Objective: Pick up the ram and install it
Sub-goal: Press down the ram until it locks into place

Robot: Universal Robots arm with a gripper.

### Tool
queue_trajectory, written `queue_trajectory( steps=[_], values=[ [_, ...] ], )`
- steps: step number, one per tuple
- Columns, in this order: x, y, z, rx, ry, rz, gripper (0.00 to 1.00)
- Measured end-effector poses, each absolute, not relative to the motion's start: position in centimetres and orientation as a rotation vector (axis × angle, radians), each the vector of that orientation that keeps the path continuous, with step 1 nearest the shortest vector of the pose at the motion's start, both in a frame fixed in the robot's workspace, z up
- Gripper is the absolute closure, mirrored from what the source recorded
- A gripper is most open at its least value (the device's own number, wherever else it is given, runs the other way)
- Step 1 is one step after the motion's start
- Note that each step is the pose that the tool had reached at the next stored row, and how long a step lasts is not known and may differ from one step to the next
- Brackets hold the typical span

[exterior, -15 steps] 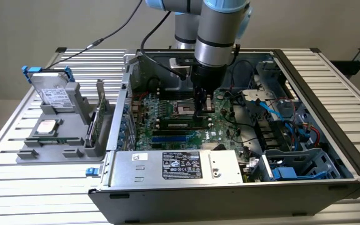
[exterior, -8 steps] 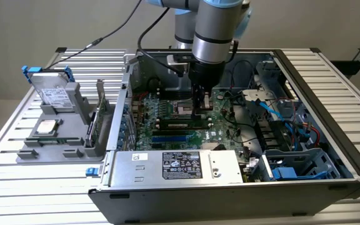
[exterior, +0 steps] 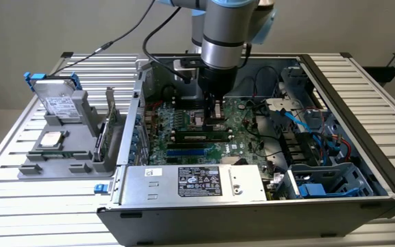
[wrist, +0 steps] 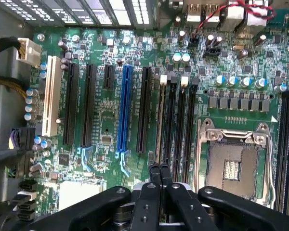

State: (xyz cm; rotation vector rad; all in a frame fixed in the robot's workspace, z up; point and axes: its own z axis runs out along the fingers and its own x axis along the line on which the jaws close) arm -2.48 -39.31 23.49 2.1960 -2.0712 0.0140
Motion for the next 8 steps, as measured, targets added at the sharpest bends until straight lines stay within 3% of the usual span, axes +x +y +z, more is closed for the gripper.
queue_trajectory(
  steps=[8],
  values=[
    [-4.4, -39.1, 23.5, 2.195, -2.071, 0.02, 0.9]
  ],
)
